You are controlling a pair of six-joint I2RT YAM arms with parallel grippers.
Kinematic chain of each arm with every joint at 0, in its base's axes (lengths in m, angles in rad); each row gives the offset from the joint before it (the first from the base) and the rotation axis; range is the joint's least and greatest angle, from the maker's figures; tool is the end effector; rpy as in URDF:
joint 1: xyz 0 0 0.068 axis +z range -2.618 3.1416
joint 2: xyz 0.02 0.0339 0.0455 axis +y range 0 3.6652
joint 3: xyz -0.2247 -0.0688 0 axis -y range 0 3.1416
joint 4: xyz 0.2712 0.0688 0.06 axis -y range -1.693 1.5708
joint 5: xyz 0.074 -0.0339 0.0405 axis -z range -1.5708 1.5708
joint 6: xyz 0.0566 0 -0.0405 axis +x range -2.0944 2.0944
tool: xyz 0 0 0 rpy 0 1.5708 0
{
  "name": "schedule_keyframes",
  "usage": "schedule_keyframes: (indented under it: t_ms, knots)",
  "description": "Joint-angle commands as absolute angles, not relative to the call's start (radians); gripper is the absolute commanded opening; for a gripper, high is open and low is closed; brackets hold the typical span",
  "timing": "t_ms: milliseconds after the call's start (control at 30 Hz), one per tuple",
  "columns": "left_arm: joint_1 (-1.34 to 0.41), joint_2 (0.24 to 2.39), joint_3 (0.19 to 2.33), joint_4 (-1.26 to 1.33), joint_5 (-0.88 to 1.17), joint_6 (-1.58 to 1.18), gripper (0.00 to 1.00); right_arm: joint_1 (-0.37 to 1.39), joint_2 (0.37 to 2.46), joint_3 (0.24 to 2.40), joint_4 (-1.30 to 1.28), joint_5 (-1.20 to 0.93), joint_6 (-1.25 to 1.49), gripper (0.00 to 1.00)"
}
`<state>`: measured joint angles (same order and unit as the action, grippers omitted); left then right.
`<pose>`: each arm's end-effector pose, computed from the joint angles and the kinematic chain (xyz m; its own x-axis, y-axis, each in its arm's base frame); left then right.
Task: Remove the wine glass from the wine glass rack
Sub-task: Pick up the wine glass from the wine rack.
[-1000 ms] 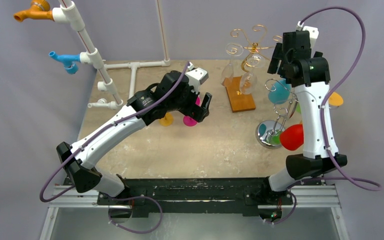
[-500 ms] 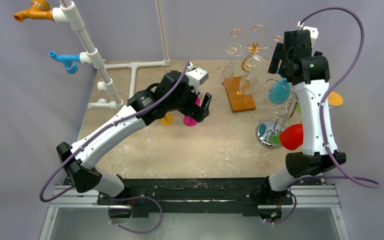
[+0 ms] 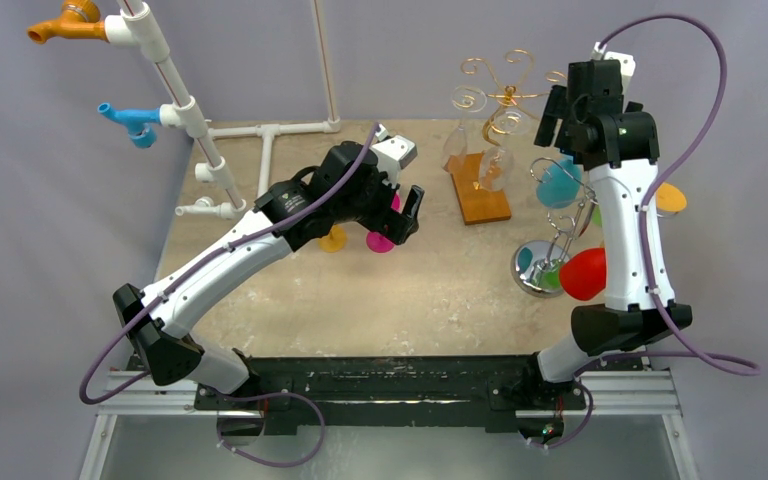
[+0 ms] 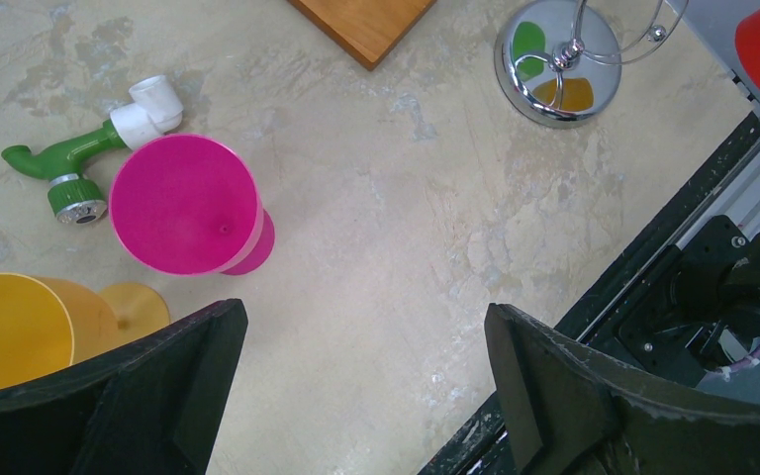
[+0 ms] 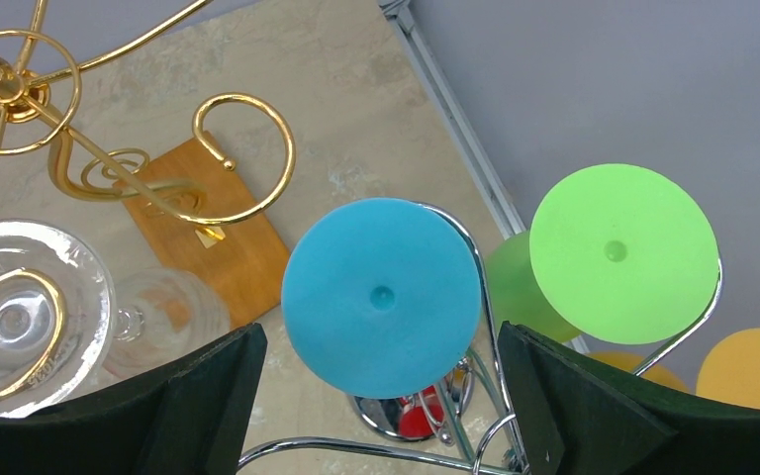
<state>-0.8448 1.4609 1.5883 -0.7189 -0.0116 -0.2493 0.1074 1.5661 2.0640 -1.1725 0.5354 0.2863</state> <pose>0.2429 -0.2726 0.3580 -0.5417 0.2385 -0.8060 0.6271 0.7532 -0.1985 0.3256 0.0061 0.4438 -0.5099 0.1893 -0.8392 0.4669 0.8802 -0.0851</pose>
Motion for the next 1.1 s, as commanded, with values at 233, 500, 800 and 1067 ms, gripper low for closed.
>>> schedule_keyframes:
  t_ms: [233, 500, 800, 1067]
  knots:
    - [-0.844, 1.468, 1.583, -0.681, -0.005, -0.239, 1.00, 0.089, 1.576, 2.043, -1.133, 0.548, 0.269, 0.99]
    - [-0.844, 1.470, 1.583, -0.683, -0.005, -0.240, 1.00, 0.083, 1.581, 2.032, -1.121, 0.536, 0.268, 0.99]
    - [-0.844, 1.477, 1.583, -0.684, -0.005, -0.241, 1.00, 0.067, 1.577, 2.001, -1.101, 0.527, 0.267, 0.99]
    - [-0.844, 1.480, 1.586, -0.684, -0.005, -0.242, 1.00, 0.058, 1.571, 1.999, -1.081, 0.515, 0.264, 0.93]
